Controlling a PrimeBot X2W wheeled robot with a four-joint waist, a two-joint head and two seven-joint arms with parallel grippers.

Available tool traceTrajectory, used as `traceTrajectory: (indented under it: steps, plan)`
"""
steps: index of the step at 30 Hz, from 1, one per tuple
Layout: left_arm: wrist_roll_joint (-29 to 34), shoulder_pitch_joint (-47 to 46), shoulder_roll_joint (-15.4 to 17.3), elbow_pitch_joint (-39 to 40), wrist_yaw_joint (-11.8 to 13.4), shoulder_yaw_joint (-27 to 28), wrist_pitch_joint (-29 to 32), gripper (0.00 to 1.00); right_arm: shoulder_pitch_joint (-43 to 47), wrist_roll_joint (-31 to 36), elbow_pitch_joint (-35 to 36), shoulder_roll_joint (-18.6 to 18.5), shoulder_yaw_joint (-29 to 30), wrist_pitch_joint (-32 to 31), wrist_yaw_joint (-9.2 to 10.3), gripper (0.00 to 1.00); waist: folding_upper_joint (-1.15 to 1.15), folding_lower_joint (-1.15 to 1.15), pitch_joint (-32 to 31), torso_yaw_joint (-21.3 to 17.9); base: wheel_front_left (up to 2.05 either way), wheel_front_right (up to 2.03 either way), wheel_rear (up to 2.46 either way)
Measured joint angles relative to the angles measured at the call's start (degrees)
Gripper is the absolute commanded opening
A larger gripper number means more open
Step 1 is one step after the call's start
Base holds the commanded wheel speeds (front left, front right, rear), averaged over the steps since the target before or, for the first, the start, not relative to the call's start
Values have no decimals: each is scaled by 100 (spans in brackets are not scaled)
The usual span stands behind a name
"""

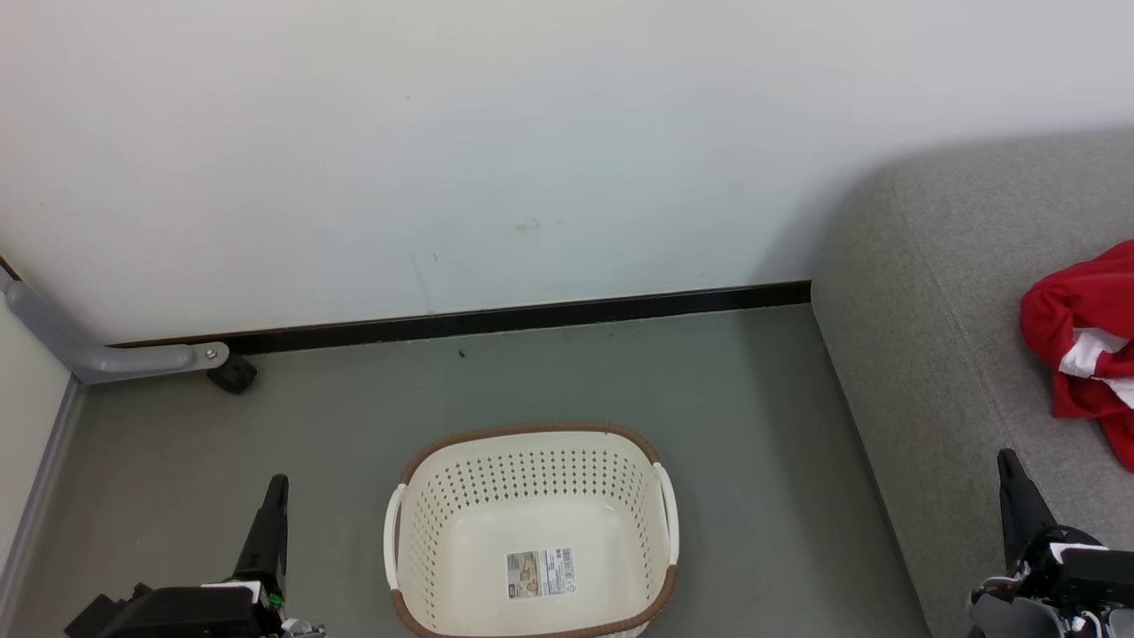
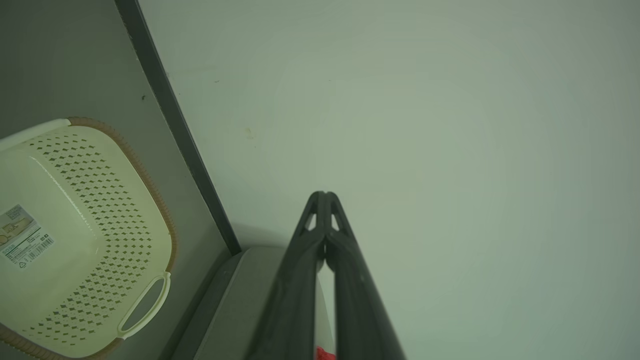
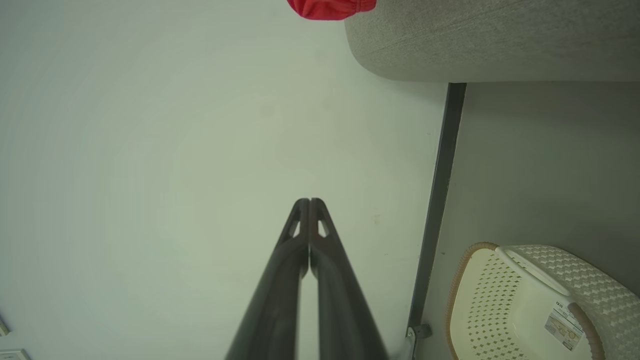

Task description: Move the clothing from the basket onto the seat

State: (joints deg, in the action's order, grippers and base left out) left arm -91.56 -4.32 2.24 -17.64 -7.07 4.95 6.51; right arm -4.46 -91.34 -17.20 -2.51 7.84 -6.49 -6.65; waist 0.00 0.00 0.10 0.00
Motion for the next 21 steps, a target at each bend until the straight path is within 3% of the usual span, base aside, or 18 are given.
traceTrajectory:
  steps: [21]
  plan:
    - [0,0,-1,7,0,0,0,0,0,0,1,1,0,0,0,0,0,0,0,0,0,0,0]
